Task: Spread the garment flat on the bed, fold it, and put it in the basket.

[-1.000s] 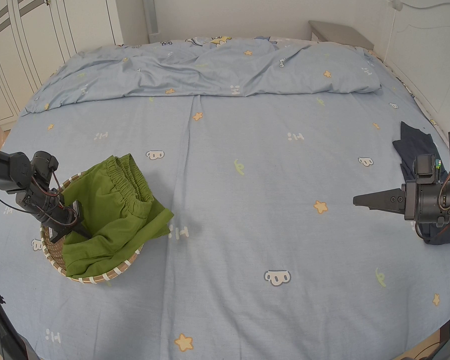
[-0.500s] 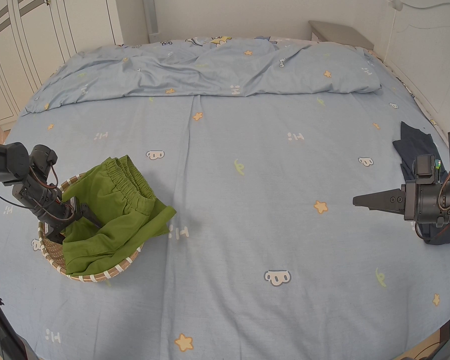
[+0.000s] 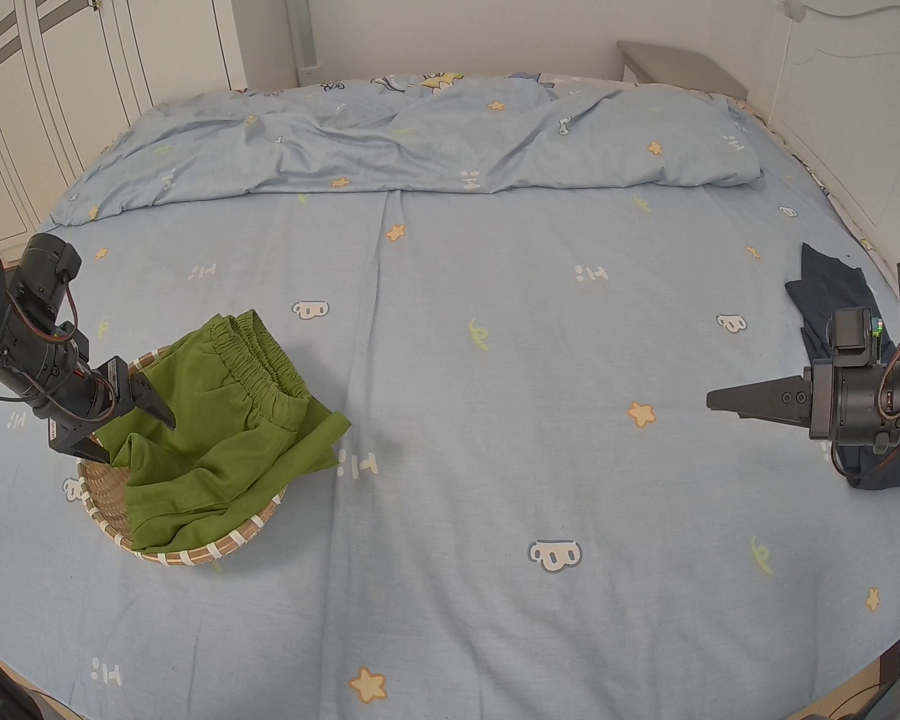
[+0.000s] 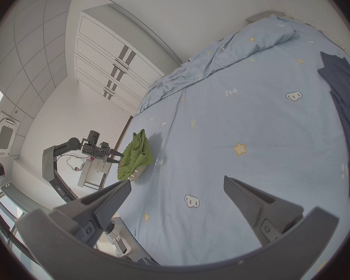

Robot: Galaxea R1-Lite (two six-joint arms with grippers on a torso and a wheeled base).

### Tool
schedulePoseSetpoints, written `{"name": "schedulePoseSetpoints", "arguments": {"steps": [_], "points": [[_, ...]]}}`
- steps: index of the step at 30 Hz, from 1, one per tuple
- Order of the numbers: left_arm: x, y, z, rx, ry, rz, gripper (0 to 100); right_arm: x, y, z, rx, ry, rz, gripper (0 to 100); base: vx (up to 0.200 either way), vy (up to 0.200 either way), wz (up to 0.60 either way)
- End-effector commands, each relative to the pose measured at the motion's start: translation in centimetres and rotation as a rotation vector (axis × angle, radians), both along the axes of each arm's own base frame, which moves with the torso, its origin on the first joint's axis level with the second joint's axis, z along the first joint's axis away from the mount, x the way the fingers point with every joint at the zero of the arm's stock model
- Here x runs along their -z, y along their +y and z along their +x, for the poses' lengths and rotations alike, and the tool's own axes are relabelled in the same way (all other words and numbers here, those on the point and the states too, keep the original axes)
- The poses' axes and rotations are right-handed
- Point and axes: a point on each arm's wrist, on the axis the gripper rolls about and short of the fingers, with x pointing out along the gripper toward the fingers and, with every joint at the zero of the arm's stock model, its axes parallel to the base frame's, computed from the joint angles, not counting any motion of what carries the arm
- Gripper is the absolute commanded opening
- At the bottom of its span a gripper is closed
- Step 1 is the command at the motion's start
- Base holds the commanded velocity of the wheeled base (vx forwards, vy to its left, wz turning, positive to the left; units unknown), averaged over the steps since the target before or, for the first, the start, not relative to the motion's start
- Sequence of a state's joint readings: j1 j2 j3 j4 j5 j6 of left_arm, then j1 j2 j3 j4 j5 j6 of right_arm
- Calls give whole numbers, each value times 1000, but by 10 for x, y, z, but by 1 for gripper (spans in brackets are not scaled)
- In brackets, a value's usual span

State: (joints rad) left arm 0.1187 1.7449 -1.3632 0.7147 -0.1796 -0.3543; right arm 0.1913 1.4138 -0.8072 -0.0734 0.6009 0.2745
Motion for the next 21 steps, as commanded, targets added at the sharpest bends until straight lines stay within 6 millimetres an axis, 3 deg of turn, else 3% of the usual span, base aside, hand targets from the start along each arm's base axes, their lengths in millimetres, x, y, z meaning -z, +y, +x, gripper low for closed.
{"name": "schedulePoseSetpoints", "arguments": {"steps": [1,5,8,10,11,16,17,18,21], "points": [[-24,-23,-23,64,-82,-1,100,-2,0,-1,-1,-8,1,100,0,0,0],[-45,-46,-48,118,-158,-30,100,-9,-1,-11,-7,-44,9,100,0,0,0],[-58,-67,-74,134,-208,-89,100,-11,6,-31,-56,-69,14,100,0,0,0],[-58,-67,-74,134,-208,-89,100,-11,6,-31,-56,-69,14,100,0,0,0],[-72,-77,-105,126,-283,-121,100,-11,5,-57,-76,-108,14,100,0,0,0],[-65,-73,-152,77,-339,0,100,-3,-4,-100,-86,-155,17,100,0,0,0],[-65,-73,-152,77,-339,0,100,-3,-4,-100,-86,-155,17,100,0,0,0],[-48,-70,-178,70,-347,93,100,13,-12,-127,-86,-171,16,100,0,0,0],[-33,-67,-194,72,-348,131,100,22,-17,-142,-87,-180,23,100,0,0,0]]}}
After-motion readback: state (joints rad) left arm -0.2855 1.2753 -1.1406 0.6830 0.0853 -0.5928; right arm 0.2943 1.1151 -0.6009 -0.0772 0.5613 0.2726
